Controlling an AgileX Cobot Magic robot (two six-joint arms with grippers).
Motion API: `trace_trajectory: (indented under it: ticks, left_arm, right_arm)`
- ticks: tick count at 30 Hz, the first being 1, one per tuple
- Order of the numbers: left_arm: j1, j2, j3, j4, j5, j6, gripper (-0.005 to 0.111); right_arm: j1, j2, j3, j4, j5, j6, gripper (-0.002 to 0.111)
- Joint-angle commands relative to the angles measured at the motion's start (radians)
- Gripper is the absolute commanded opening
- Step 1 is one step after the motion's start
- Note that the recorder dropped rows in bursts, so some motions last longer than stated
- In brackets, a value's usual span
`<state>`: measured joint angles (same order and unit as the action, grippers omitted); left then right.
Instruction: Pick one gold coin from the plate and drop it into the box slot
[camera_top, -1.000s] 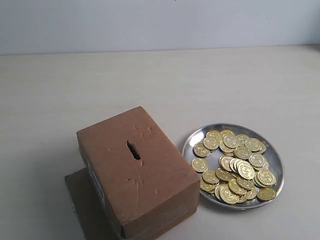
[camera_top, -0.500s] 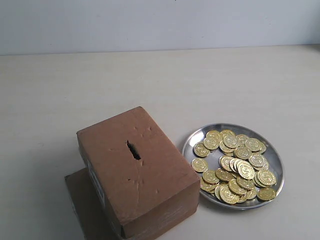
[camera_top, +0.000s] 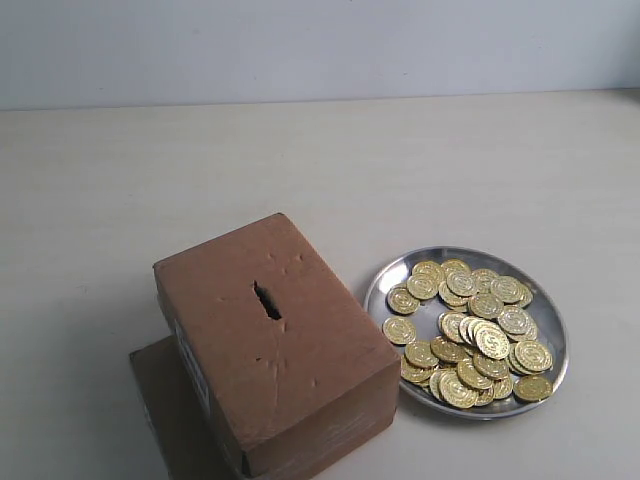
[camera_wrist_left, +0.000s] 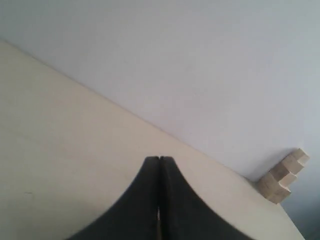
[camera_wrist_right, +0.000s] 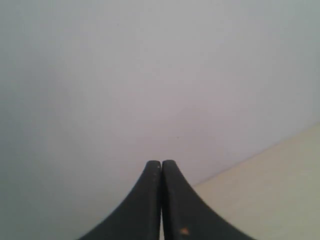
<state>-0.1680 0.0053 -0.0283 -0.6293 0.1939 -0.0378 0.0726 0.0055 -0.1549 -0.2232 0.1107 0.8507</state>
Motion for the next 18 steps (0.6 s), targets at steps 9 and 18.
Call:
trace_trajectory:
  ticks: [9,18]
  left_arm:
    - [-0.166,0.142,-0.366,-0.067,0.27,1.157,0.0]
    - [-0.337,0.327,-0.325,-0.053,0.403,1.586,0.0]
  right_arm:
    - [0.162,0.644,-0.602,0.478,0.62,-1.035,0.0]
    - [0.3,1.256,-0.861,0.503,0.669,-1.187,0.0]
